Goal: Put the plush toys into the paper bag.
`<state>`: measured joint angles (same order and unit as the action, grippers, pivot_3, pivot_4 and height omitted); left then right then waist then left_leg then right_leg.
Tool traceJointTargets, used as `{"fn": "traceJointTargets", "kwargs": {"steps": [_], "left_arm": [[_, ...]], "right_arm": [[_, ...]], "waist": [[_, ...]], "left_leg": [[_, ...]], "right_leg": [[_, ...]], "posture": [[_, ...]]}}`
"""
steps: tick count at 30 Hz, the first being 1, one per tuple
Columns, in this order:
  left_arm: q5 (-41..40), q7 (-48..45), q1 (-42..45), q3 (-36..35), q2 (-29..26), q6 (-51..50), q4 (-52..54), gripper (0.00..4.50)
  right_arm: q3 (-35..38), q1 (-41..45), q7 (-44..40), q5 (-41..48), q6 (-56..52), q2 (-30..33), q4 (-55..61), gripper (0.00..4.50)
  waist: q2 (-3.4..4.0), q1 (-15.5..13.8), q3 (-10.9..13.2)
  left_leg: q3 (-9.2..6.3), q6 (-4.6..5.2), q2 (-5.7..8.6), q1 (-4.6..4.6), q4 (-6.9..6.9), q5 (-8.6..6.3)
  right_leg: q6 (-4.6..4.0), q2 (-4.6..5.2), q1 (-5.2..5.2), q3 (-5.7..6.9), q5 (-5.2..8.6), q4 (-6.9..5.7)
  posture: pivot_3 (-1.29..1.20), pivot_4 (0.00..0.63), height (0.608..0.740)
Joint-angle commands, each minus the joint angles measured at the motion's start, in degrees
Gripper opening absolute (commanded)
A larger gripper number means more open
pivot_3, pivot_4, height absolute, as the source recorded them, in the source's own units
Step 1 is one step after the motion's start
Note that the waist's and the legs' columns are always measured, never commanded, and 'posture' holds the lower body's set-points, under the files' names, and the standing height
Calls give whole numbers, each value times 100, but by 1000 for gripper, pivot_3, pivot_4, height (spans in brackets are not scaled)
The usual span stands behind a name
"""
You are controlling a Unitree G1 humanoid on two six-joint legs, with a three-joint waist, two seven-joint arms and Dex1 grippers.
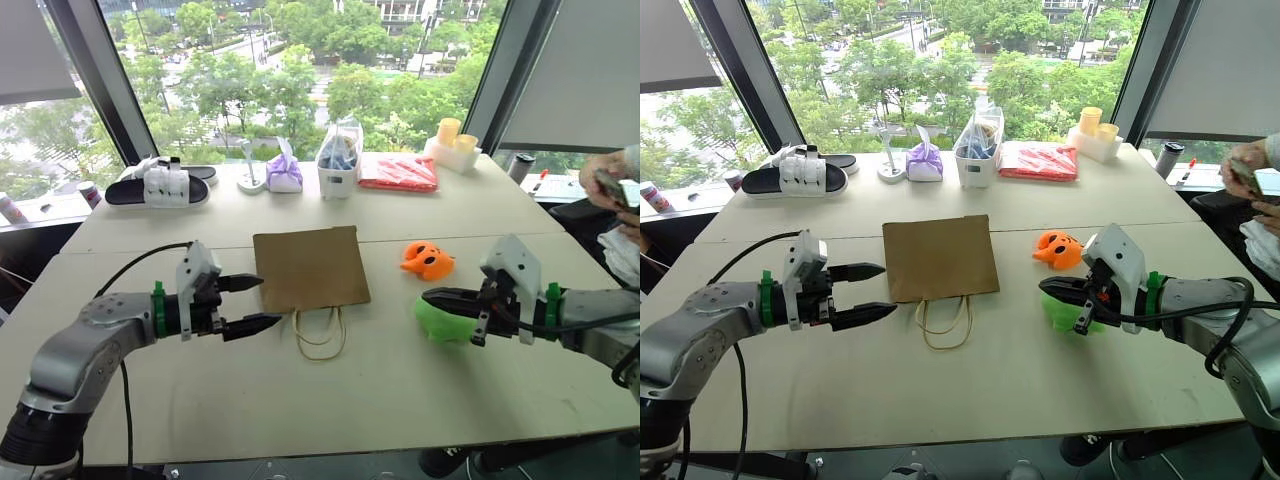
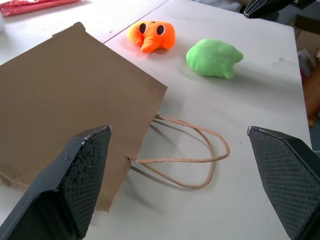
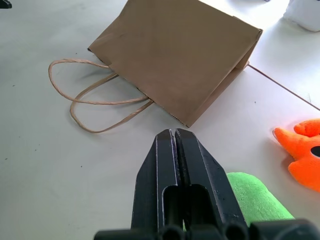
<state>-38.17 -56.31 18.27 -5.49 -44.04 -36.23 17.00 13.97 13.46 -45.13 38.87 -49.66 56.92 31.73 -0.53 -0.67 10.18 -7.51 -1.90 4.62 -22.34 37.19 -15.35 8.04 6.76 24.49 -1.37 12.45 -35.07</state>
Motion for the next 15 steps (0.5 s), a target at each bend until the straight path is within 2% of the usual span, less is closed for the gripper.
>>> {"fn": "traceJointTargets", "kwargs": {"steps": [1, 15], "left_arm": [[38, -86, 48, -135, -96, 158, 93, 4468], [445, -587, 297, 213, -136, 581, -196, 4468]], "right_arm": [[157, 8, -32, 14, 47, 79, 78, 0], [193, -73, 94, 48, 0, 39, 182, 0]], "waist": [[0, 0, 0], [0, -1, 0]], "left_leg": [[0, 0, 0, 0, 0, 0], [1, 0, 0, 0, 0, 0]], "right_leg": [[0, 0, 0, 0, 0, 0], [0, 0, 0, 0, 0, 0]], "posture": [[0, 150, 740], [0, 150, 740]]}}
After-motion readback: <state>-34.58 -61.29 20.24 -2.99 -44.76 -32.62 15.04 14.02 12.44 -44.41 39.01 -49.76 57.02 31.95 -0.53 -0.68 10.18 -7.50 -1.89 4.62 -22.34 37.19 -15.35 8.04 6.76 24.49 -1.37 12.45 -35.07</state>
